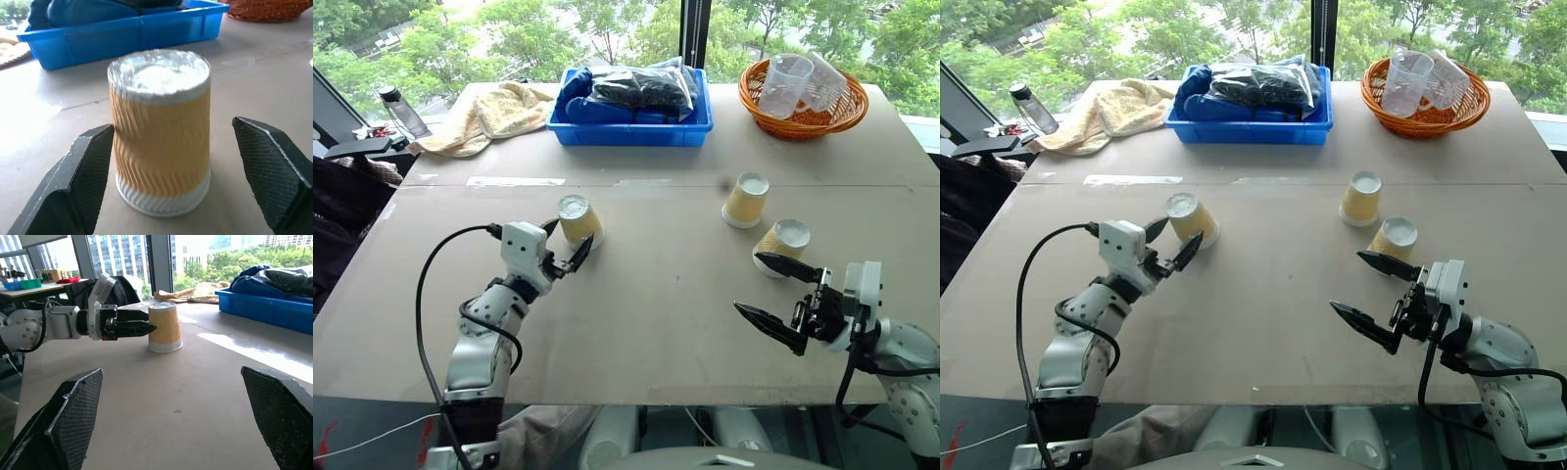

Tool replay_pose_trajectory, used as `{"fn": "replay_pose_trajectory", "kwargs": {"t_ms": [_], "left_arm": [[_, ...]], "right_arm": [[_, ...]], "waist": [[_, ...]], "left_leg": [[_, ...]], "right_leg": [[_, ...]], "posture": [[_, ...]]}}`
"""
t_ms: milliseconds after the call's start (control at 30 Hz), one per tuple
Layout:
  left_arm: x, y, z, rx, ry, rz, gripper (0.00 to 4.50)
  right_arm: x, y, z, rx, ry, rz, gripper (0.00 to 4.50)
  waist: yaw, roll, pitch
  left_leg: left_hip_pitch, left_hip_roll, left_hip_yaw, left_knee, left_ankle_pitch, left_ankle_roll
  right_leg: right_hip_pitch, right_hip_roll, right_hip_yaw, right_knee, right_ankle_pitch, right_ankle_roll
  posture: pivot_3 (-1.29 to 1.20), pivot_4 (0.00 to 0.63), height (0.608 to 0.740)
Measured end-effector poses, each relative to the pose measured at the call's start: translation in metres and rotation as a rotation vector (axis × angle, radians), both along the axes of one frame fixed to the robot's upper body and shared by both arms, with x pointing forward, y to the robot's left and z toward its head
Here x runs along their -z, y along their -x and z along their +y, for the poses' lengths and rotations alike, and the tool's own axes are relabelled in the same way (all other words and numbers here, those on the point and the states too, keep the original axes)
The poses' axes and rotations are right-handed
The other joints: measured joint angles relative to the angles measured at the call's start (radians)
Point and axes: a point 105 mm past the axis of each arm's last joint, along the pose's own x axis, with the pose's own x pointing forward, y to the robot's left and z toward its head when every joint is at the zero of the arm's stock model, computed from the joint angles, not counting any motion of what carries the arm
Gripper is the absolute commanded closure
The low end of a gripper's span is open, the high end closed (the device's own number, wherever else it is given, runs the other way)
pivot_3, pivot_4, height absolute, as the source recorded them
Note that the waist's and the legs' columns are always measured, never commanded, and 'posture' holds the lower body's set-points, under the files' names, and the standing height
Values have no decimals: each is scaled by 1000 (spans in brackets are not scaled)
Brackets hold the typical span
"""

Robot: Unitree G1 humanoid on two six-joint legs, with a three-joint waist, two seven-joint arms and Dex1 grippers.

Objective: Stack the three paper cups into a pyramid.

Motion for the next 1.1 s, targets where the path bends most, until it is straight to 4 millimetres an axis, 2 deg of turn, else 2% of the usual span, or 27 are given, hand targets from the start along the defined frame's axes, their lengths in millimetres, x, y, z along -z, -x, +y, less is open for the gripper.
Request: {"fn": "replay_pose_trajectory", "kwargs": {"t_ms": [233, 433, 533, 600, 633, 800, 933, 1100], "left_arm": [[2, -24, 0, -26, -9, 10, 501], [10, -31, -2, -28, -22, 28, 501], [9, -32, -3, -21, -19, 25, 1265], [9, -31, -5, -9, -16, 25, 2086], [9, -31, -5, -5, -15, 24, 2302], [8, -26, -10, 32, -5, 23, 2346], [8, -16, -29, 145, -3, 33, 2346], [20, 22, -90, 531, -113, 85, 2346]], "right_arm": [[-6, -5, 5, 10, -32, 3, 0], [-10, -7, 6, 21, -36, -10, 0], [-9, -8, 5, 31, -38, -7, 0], [-8, -6, 5, 34, -38, -2, 0], [-8, -6, 5, 37, -38, 0, 0], [-11, -7, 6, 37, -37, -11, 0], [-9, -7, 5, 34, -33, -8, 0], [5, -1, -9, 55, 13, 46, 0]], "waist": [[-2, -1, 1], [-4, -2, 1], [-4, -2, 1], [-4, -2, 1], [-4, -2, 1], [-6, -2, 1], [-3, -2, 1], [1, -2, 1]], "left_leg": [[-2, 0, 0, 1, 0, 0], [-2, -1, 0, 1, 0, 0], [-2, -1, 0, 1, 0, 0], [-2, -1, 0, 1, 0, 0], [-2, -1, 0, 2, 0, 0], [-2, -1, 0, 2, 0, 0], [-2, -1, 0, 3, 0, 0], [-3, -1, 0, 3, 0, 0]], "right_leg": [[-3, 0, 0, 2, 0, 0], [-3, 0, 0, 2, 0, 0], [-3, 0, 0, 3, 0, 0], [-3, 0, 0, 3, 0, 0], [-3, 0, 0, 4, 0, 0], [-4, 0, 1, 4, 0, 0], [-3, 0, 1, 4, 0, 0], [-3, -1, 1, 4, 0, 0]], "posture": [[0, 150, 740], [0, 150, 740], [0, 150, 740], [0, 150, 740], [0, 150, 740], [0, 150, 740], [0, 150, 740], [0, 150, 740]]}}
